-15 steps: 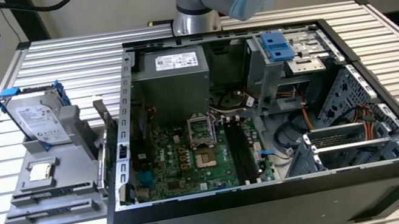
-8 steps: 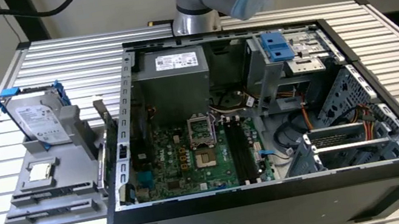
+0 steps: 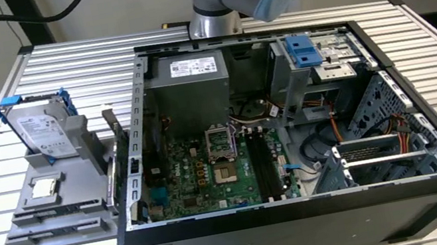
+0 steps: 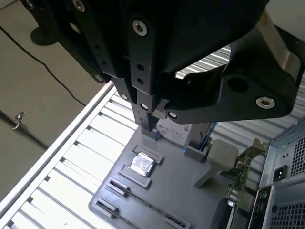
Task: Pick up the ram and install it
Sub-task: 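Reach for the ram, then pick up the ram and move it above insertion slot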
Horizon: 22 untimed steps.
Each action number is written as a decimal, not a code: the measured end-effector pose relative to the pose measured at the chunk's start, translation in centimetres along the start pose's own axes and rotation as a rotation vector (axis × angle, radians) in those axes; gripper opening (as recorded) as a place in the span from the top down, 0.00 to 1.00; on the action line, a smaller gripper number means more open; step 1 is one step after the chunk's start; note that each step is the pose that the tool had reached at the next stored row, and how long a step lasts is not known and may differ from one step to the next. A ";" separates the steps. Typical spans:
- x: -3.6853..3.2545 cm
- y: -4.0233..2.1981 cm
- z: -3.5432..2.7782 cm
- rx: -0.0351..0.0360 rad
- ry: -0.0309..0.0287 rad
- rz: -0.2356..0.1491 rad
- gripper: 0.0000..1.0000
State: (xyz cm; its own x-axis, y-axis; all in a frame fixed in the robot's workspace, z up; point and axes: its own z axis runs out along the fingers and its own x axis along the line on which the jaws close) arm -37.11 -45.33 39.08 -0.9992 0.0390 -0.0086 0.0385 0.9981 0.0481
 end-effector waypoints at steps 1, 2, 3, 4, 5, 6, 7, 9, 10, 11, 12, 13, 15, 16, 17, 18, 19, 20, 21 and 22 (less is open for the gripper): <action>0.00 -0.05 0.00 -0.0001 0.0003 -0.007 1.00; -0.01 -0.10 0.01 -0.0001 0.0006 -0.012 1.00; 0.00 -0.15 0.01 -0.0002 0.0009 -0.018 1.00; -0.01 -0.23 0.02 -0.0002 0.0011 -0.023 1.00; -0.01 -0.38 0.01 -0.0002 0.0013 -0.024 1.00; -0.02 -0.55 0.01 -0.0002 0.0014 -0.024 1.00; -0.03 -0.71 0.01 -0.0001 0.0019 -0.024 1.00; -0.05 -1.05 0.01 -0.0002 0.0027 -0.024 1.00; -0.06 -1.24 0.00 -0.0001 0.0034 -0.024 1.00; -0.07 -1.41 0.01 -0.0001 0.0038 -0.024 1.00; -0.08 -1.58 0.01 -0.0001 0.0044 -0.024 1.00; -0.10 -1.74 0.01 -0.0001 0.0049 -0.024 1.00; -0.11 -2.02 0.02 -0.0001 0.0059 -0.024 1.00; -0.12 -2.16 0.03 -0.0001 0.0064 -0.024 1.00; -0.12 -2.33 0.03 0.0000 0.0070 -0.024 1.00; -0.13 -2.52 0.03 0.0001 0.0075 -0.024 1.00; -0.14 -2.71 0.04 -0.0001 0.0079 -0.024 1.00; -0.15 -2.91 0.04 0.0000 0.0083 -0.024 1.00; -0.16 -3.11 0.04 0.0000 0.0087 -0.024 1.00; -0.17 -3.30 0.04 0.0000 0.0091 -0.024 1.00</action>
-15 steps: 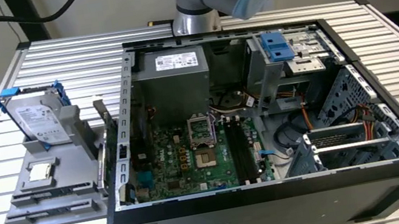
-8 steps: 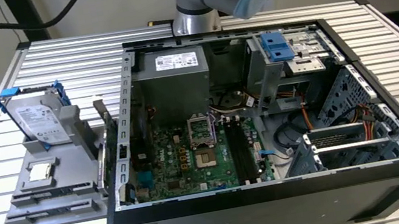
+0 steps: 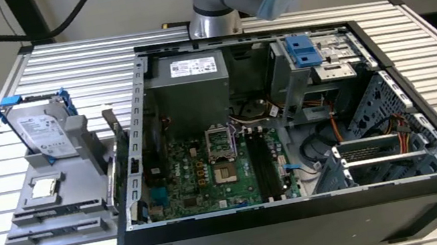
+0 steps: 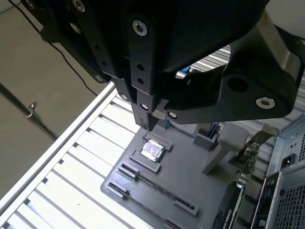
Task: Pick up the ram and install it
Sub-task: 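Pick up the ram and move it above insertion slot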
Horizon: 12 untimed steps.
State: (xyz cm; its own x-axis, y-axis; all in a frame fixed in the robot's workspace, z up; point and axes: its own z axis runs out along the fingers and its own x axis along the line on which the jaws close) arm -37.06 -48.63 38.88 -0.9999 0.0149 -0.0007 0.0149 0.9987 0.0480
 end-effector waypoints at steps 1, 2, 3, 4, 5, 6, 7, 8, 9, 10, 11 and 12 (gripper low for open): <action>-0.01 -0.20 0.00 0.0000 0.0003 0.000 1.00; -0.01 -0.39 0.00 0.0000 0.0007 0.000 1.00; -0.01 -0.59 0.01 0.0000 0.0011 0.000 1.00; -0.01 -0.79 0.00 0.0000 0.0016 0.000 1.00; -0.02 -0.99 0.01 0.0000 0.0019 0.000 1.00; -0.02 -1.20 0.01 0.0000 0.0022 0.000 1.00; -0.03 -1.40 0.00 0.0000 0.0027 0.000 1.00; -0.03 -1.56 0.01 0.0001 0.0032 0.000 1.00; -0.03 -1.70 0.01 0.0001 0.0037 0.000 1.00; -0.04 -1.83 0.01 0.0002 0.0043 0.000 1.00; -0.04 -1.92 0.02 0.0001 0.0047 0.000 1.00; -0.04 -1.97 0.03 0.0000 0.0049 0.000 1.00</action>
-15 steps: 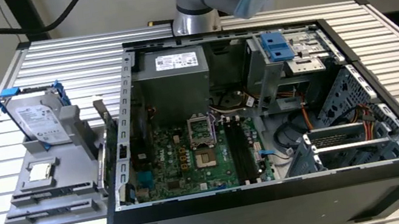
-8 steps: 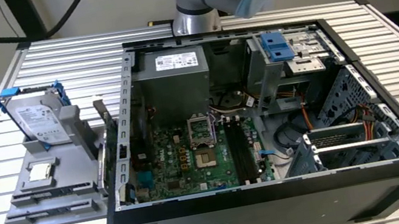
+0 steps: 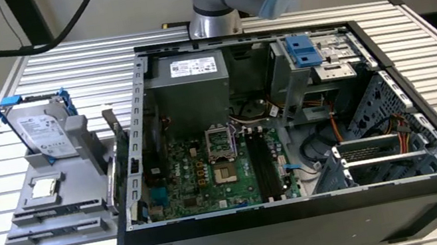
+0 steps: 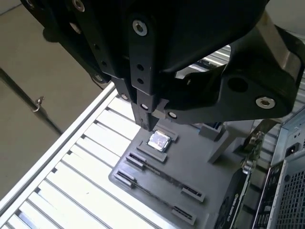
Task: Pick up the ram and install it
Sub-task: 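Pick up the ram and move it above insertion slot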
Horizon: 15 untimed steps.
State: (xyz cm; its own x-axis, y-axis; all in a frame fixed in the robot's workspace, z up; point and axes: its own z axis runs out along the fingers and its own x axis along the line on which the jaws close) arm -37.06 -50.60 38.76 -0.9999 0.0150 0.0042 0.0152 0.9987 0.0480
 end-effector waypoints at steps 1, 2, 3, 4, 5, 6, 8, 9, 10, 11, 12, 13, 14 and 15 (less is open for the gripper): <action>0.00 0.00 0.00 0.0000 0.0001 0.000 1.00; 0.00 -0.01 0.00 0.0000 0.0001 0.000 1.00; 0.00 -0.15 -0.01 0.0000 0.0001 0.000 1.00; 0.00 -0.27 -0.01 0.0000 0.0001 0.000 1.00; -0.01 -0.28 -0.01 0.0000 0.0002 0.000 1.00; -0.01 -0.29 -0.01 0.0001 0.0002 0.000 1.00; -0.01 -0.30 -0.01 0.0000 0.0001 0.000 1.00; -0.01 -0.30 -0.01 0.0000 0.0002 0.000 1.00; -0.01 -0.31 -0.01 0.0000 0.0001 0.000 1.00; -0.01 -0.31 -0.01 0.0000 0.0002 0.000 1.00; -0.01 -0.32 -0.01 0.0000 0.0001 0.000 1.00; -0.01 -0.32 -0.01 0.0000 0.0002 0.000 1.00; -0.01 -0.33 -0.01 0.0000 0.0002 0.000 1.00; -0.01 -0.33 -0.01 0.0000 0.0002 0.000 1.00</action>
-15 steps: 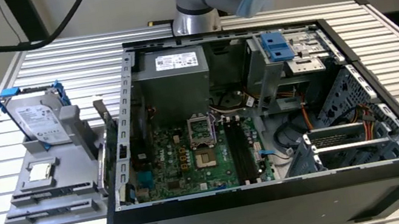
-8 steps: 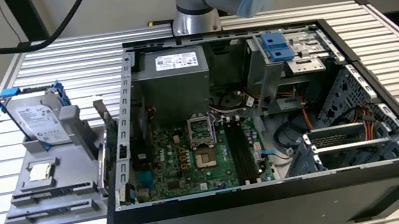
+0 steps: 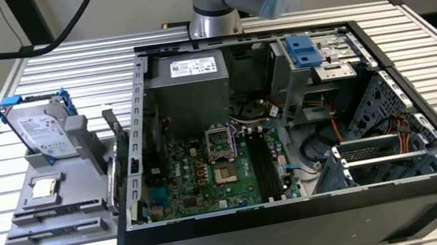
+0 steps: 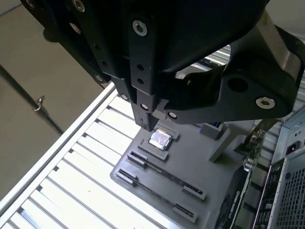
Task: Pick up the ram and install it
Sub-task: 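Pick up the ram and move it above insertion slot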
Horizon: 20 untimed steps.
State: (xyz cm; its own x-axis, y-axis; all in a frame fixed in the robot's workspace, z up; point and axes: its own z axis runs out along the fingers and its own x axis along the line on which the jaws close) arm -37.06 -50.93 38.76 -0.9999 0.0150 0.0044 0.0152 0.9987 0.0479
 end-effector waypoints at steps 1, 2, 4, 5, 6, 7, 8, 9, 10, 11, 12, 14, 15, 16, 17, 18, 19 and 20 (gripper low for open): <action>0.00 0.00 0.00 0.0000 0.0000 -0.003 1.00; 0.01 0.00 0.00 0.0002 0.0003 -0.013 1.00; 0.03 0.00 -0.01 0.0002 0.0014 -0.038 1.00; 0.04 0.00 0.00 0.0002 0.0015 -0.050 1.00; 0.04 0.00 0.00 0.0005 0.0019 -0.063 1.00; 0.04 0.00 0.00 0.0009 0.0025 -0.077 1.00; 0.05 -0.01 0.00 0.0013 0.0032 -0.089 1.00; 0.06 -0.01 0.00 0.0016 0.0038 -0.101 1.00; 0.07 0.00 0.00 0.0019 0.0042 -0.112 1.00; 0.08 0.00 0.00 0.0022 0.0048 -0.124 1.00; 0.08 0.00 0.00 0.0024 0.0054 -0.137 1.00; 0.09 0.00 0.00 0.0024 0.0065 -0.163 1.00; 0.09 0.00 0.00 0.0025 0.0071 -0.174 1.00; 0.09 0.00 0.00 0.0025 0.0076 -0.187 1.00; 0.10 0.00 0.00 0.0026 0.0081 -0.200 1.00; 0.11 0.00 -0.01 0.0027 0.0086 -0.212 1.00; 0.12 0.00 -0.01 0.0028 0.0090 -0.224 1.00; 0.14 0.00 0.00 0.0027 0.0093 -0.237 1.00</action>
State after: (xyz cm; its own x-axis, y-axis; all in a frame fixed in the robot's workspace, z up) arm -37.19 -50.93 38.76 -0.9755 -0.2200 0.0026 -0.2197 0.9745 0.0460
